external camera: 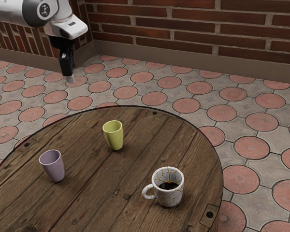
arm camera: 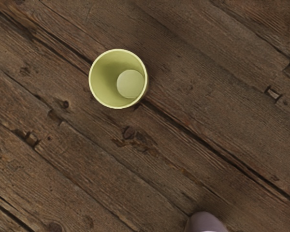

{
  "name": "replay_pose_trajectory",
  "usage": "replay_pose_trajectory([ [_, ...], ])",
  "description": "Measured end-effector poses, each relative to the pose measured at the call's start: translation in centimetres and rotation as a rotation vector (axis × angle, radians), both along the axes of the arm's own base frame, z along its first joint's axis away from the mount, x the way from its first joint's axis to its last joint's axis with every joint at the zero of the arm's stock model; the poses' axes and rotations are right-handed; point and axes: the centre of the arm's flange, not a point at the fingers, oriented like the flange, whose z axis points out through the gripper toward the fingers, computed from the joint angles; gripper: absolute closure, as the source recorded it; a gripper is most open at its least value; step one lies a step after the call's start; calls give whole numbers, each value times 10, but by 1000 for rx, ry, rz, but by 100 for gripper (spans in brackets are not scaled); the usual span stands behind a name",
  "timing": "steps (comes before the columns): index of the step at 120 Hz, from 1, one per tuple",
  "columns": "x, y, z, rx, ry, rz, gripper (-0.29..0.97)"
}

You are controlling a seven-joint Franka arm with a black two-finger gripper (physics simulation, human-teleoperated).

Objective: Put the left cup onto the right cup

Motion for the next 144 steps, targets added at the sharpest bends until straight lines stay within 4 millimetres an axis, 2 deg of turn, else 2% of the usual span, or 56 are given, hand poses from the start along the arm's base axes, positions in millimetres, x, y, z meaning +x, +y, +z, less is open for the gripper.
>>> replay_pose_trajectory([
  [9, -15, -7, -11, -4, 20, -12, 0],
  [23, -42, -10, -59, 5, 81, -19, 0],
  [36, -58, 8, -106, 13, 121, 16, 0],
  [52, -70, 27, -151, 12, 137, 53, 0],
  [63, -79, 41, -175, 10, 133, 80, 0],
  [94, -105, 92, -225, 22, 118, 166, 0],
  [102, -106, 99, -238, 22, 116, 176, 0],
  [111, -97, 102, -254, 25, 117, 168, 0],
  [132, -86, 101, -281, 37, 126, 138, 0],
  [138, -85, 100, -288, 36, 130, 135, 3],
  [144, -85, 100, -293, 34, 132, 133, 12],
])
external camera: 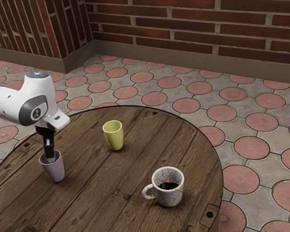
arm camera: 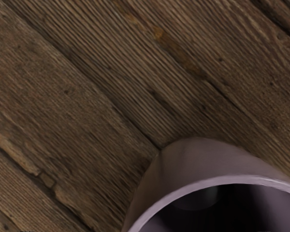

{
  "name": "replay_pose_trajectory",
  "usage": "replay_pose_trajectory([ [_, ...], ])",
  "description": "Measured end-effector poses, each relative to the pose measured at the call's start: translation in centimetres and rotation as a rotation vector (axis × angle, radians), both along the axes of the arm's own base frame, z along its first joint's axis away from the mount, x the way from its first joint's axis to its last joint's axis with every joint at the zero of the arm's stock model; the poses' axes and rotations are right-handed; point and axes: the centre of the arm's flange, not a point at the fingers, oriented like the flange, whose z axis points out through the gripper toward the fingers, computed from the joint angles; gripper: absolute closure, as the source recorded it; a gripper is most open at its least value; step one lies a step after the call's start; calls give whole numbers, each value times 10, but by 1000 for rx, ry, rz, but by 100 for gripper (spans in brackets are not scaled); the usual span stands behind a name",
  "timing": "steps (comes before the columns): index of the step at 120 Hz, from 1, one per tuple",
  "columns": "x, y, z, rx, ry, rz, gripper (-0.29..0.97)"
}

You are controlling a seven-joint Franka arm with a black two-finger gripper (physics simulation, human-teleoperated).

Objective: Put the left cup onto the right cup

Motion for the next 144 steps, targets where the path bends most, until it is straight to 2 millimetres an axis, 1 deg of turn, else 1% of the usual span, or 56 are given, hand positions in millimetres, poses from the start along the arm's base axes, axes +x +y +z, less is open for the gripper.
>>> replay_pose_trajectory([
  [10, -1, 2, -3, -1, -3, 4, 35],
  [16, -2, 5, -3, 0, -7, 10, 46],
  [24, -3, 10, -3, 1, -13, 20, 56],
  [32, -3, 12, -2, 3, -18, 25, 64],
  [42, -2, 10, -2, 5, -21, 24, 69],
  [54, 0, 4, -1, 6, -25, 17, 73],
  [67, 0, 0, -1, 7, -27, 17, 75],
  [87, -2, 2, 2, 10, -35, 32, 77],
  [105, -1, 6, 25, 17, -76, 53, 78],
  [118, 22, 15, 67, 25, -138, 79, 78],
  [123, 29, 17, 79, 25, -149, 89, 78],
  [131, 38, 21, 92, 23, -158, 103, 78],
  [144, 52, 22, 107, 24, -161, 113, 79],
])
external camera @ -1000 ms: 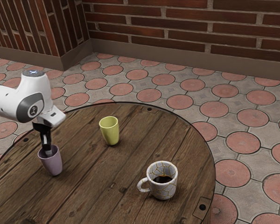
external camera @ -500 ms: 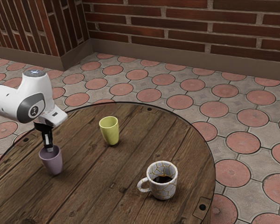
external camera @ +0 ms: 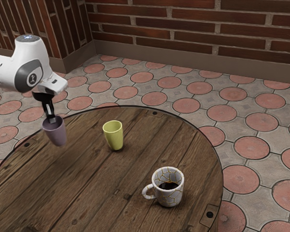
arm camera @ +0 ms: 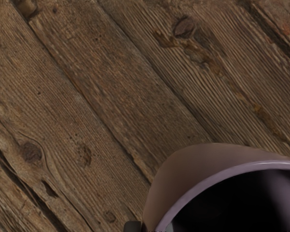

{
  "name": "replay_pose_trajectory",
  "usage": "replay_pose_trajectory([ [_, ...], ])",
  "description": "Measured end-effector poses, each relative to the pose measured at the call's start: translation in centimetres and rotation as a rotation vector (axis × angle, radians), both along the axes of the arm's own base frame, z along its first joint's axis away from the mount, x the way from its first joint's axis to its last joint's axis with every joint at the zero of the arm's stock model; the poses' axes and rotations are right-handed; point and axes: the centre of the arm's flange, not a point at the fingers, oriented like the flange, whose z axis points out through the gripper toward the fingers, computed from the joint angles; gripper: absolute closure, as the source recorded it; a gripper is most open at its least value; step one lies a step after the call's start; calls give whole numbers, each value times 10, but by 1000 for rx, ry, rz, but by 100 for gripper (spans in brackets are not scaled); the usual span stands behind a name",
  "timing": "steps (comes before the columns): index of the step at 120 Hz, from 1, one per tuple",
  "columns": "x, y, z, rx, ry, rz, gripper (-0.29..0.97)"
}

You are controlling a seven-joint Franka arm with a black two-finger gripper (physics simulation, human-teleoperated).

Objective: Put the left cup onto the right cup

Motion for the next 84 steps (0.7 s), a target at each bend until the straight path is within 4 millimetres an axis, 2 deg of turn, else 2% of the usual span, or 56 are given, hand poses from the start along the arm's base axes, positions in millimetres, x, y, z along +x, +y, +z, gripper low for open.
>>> replay_pose_trajectory([
  [5, 8, -5, 6, 2, -1, -8, 79],
  [10, 18, -19, 9, 3, 1, -32, 79],
  [23, 49, -91, 16, 10, 3, -155, 79],
  [29, 59, -111, 24, 16, -6, -188, 79],
  [50, 67, -97, 45, 32, -14, -166, 79],
  [59, 74, -105, 51, 36, -16, -180, 79],
  [73, 81, -120, 49, 38, -3, -205, 79],
  [84, 95, -128, 46, 51, -2, -223, 79],
])
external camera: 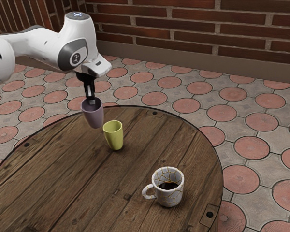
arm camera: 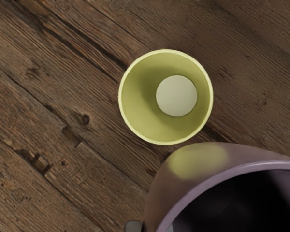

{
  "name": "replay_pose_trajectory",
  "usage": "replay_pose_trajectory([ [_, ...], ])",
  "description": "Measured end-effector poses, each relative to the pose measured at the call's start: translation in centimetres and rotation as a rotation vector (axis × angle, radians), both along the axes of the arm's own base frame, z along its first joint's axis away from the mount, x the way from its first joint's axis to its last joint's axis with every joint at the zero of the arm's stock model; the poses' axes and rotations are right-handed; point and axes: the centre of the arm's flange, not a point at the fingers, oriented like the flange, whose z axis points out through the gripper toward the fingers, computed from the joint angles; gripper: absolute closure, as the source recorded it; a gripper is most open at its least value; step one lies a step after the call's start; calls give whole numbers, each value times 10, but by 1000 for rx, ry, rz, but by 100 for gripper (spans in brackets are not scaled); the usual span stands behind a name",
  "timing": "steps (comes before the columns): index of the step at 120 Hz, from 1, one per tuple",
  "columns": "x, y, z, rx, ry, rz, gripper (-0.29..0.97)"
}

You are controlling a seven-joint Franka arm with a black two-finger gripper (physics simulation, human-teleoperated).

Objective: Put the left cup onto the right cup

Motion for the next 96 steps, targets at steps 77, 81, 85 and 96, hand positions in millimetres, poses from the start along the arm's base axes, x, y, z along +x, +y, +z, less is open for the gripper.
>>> replay_pose_trajectory([
  [77, 57, -28, -50, 28, 40, -87, 79],
  [81, 57, -28, -54, 28, 45, -88, 79],
  [85, 58, -28, -57, 28, 49, -89, 79],
  [96, 59, -25, -61, 27, 54, -89, 74],
])
